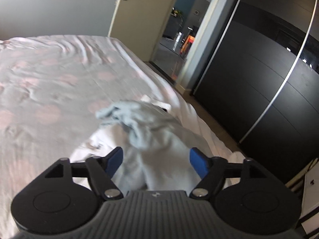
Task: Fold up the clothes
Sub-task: 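Reach the right gripper into the heap and grasp the grey-blue garment, then pull the grey-blue garment out with the right gripper while the left gripper approaches it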
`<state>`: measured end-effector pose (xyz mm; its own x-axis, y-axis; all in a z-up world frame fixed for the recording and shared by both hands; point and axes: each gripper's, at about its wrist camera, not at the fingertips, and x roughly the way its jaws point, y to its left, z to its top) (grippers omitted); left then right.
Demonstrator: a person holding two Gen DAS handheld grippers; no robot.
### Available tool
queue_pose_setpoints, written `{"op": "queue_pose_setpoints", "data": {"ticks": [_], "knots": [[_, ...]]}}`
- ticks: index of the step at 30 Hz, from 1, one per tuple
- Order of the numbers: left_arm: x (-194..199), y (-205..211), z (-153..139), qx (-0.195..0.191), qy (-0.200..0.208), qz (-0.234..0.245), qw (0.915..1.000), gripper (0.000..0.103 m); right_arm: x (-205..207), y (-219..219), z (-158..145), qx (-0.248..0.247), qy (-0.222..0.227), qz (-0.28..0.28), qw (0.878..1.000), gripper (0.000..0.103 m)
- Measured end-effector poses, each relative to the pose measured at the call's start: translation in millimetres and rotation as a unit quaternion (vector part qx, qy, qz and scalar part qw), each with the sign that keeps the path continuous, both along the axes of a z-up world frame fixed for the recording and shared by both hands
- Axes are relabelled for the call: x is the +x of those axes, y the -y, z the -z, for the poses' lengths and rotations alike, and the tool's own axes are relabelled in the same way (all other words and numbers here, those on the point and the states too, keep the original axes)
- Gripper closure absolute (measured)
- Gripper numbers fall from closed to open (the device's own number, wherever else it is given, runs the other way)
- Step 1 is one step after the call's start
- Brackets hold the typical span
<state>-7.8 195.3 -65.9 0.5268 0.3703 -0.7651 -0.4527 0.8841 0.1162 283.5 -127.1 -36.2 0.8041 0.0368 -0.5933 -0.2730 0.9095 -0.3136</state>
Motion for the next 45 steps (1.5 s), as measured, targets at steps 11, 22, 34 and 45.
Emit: {"op": "queue_pose_setpoints", "data": {"ticks": [11, 22, 34, 45], "knots": [[3.3, -2.6, 6.2, -0.005, -0.014, -0.006, 0.9999, 0.029, 23.0, -1.4, 12.1, 0.029, -0.021, -0.007, 0.999, 0.095], [-4.4, -1.0, 5.5, -0.010, -0.005, -0.008, 0.9999, 0.030, -70.3, -68.9, -10.9, 0.107, -0.068, -0.171, 0.977, 0.097], [-53.9, -38.4, -5.7, -0.001, 0.002, -0.066, 0.9978, 0.030, -219.6, -217.9, 0.9, 0.215, -0.206, -0.368, 0.881, 0.097], [-97.7, -61.9, 12.0, -0.016, -0.021, -0.099, 0.9947, 0.030, -296.4, -248.0, 38.8, 0.192, -0.276, -0.403, 0.851, 0.091]]}}
